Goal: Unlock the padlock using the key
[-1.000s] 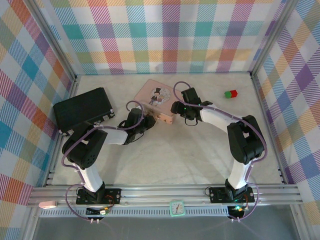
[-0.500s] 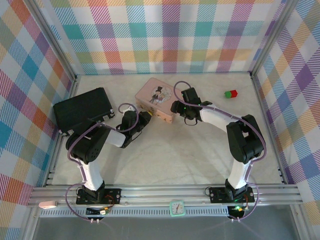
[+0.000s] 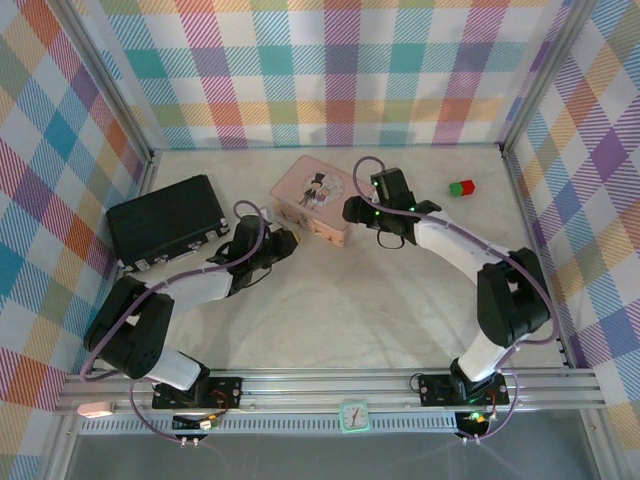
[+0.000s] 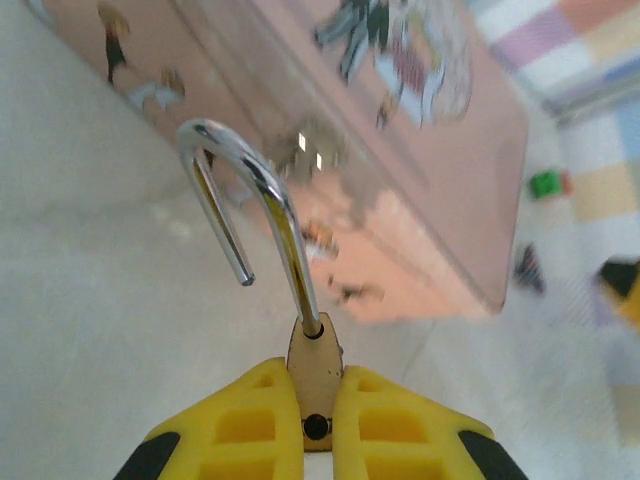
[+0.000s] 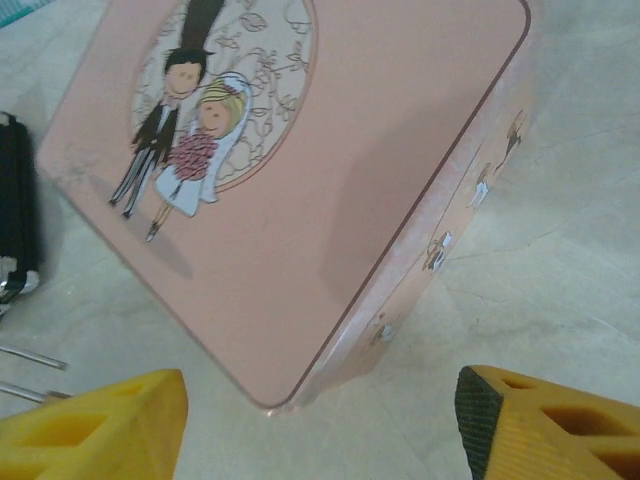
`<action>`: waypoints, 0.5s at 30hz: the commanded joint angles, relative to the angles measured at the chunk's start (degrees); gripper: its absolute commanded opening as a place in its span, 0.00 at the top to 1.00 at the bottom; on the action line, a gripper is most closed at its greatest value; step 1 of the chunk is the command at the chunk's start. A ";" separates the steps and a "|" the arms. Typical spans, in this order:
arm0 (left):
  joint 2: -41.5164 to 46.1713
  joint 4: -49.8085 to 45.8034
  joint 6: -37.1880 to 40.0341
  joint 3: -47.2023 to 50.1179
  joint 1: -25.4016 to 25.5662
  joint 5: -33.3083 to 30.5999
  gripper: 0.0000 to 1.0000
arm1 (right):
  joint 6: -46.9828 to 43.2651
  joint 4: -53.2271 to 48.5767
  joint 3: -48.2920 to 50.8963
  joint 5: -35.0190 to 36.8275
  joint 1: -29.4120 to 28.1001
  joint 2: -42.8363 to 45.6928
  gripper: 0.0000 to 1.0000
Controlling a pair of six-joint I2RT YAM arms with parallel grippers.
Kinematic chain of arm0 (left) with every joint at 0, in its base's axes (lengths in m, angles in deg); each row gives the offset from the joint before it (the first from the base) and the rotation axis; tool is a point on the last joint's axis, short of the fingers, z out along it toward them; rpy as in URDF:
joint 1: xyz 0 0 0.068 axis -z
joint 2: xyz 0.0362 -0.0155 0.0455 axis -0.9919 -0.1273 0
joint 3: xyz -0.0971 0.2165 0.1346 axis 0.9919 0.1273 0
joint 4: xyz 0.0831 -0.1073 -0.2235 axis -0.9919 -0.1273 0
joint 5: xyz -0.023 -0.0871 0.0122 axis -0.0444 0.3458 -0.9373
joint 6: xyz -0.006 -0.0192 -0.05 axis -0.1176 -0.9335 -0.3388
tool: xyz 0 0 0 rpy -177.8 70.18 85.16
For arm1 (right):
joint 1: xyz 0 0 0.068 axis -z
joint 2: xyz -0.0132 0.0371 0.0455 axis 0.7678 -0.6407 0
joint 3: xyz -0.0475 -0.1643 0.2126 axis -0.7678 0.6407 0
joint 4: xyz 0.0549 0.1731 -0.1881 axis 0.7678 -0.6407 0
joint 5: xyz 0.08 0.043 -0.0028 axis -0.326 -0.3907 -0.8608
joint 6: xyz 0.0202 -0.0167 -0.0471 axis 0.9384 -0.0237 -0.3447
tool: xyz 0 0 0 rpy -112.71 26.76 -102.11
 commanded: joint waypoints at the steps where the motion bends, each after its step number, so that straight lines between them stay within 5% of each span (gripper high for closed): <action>1: 3.91 -13.48 7.74 -3.10 4.99 2.17 1.00 | -4.24 -4.45 2.52 -0.74 0.33 3.39 0.23; 4: 5.06 -17.00 9.07 -3.64 9.05 3.65 1.00 | -4.17 -5.88 5.35 -0.11 0.36 5.78 0.19; 7: 4.72 -18.87 9.46 -4.20 13.72 4.61 1.00 | -3.30 -6.72 8.34 1.39 0.35 7.89 0.00; 15: -1.33 -16.59 9.54 -4.57 23.17 7.35 1.00 | -1.37 -7.11 12.02 5.24 0.39 12.45 0.01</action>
